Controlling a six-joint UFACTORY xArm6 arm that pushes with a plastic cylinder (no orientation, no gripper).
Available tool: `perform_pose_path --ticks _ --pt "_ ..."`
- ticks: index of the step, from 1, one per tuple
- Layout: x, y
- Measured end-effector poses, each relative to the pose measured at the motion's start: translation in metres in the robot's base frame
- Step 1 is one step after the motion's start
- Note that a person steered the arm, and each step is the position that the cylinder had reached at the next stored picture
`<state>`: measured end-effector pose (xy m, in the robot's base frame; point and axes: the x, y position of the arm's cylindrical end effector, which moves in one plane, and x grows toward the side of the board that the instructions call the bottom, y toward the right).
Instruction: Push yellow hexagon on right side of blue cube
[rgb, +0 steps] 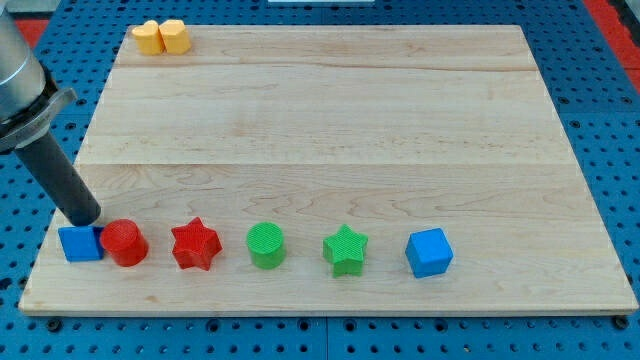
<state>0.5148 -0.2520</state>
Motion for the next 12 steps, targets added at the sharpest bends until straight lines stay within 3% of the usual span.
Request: perform_pose_path --ticks 1,4,5,7,9,10,11,12 --pt "-0.047 -0.005" --pt "-0.302 -0.038" --pt "-0.322 -0.032" --pt "-0.306 0.086" --pt "-0.25 0.186" --pt "-0.248 0.239" --pt "-0.226 0.284" --pt "-0.19 0.289"
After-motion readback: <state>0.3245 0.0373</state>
